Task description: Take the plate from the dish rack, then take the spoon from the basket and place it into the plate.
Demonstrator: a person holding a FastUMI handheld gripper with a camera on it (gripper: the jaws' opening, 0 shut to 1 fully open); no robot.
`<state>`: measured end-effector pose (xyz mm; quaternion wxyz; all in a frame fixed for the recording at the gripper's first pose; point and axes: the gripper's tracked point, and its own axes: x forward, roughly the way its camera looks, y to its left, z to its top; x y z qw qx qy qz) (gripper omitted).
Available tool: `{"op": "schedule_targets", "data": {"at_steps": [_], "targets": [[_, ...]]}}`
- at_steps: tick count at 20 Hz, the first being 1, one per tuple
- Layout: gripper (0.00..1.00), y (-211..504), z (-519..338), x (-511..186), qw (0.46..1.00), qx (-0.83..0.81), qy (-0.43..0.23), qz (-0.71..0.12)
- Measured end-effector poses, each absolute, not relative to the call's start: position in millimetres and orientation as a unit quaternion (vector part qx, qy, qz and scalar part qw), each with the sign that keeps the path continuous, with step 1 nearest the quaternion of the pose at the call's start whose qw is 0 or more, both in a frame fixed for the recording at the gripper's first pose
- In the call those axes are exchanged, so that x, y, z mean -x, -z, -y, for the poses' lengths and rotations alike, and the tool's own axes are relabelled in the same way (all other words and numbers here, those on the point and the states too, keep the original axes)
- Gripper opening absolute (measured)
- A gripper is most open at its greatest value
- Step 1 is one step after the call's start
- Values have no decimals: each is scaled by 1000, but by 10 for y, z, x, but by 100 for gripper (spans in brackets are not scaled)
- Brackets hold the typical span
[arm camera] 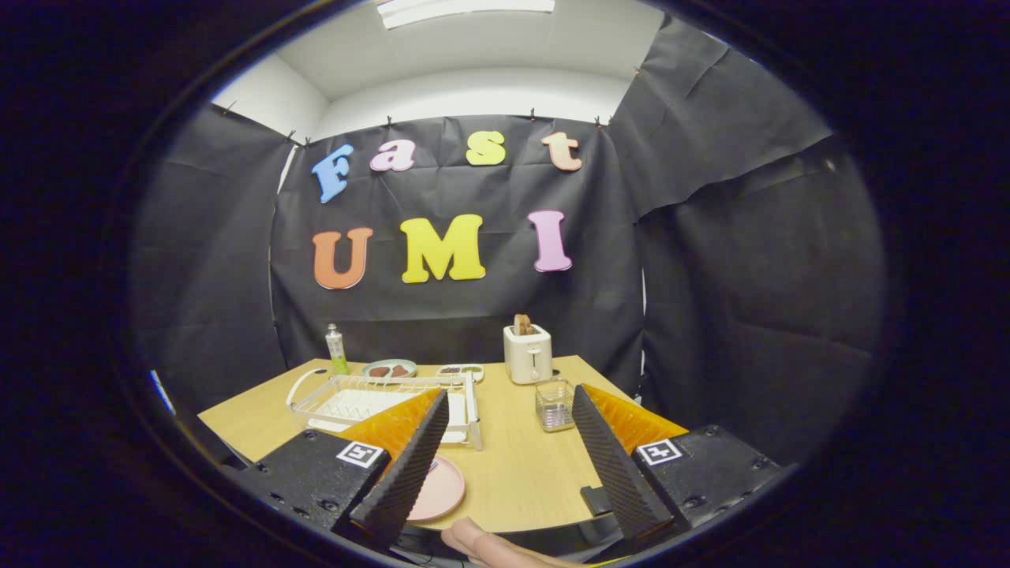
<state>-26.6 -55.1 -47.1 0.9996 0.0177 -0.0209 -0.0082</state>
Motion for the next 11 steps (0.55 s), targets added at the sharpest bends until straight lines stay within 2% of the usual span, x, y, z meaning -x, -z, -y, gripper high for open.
{"op": "schedule_targets", "data": {"at_steps": [11], "targets": [[100, 575, 487, 187, 1000, -5, 25, 1]]}}
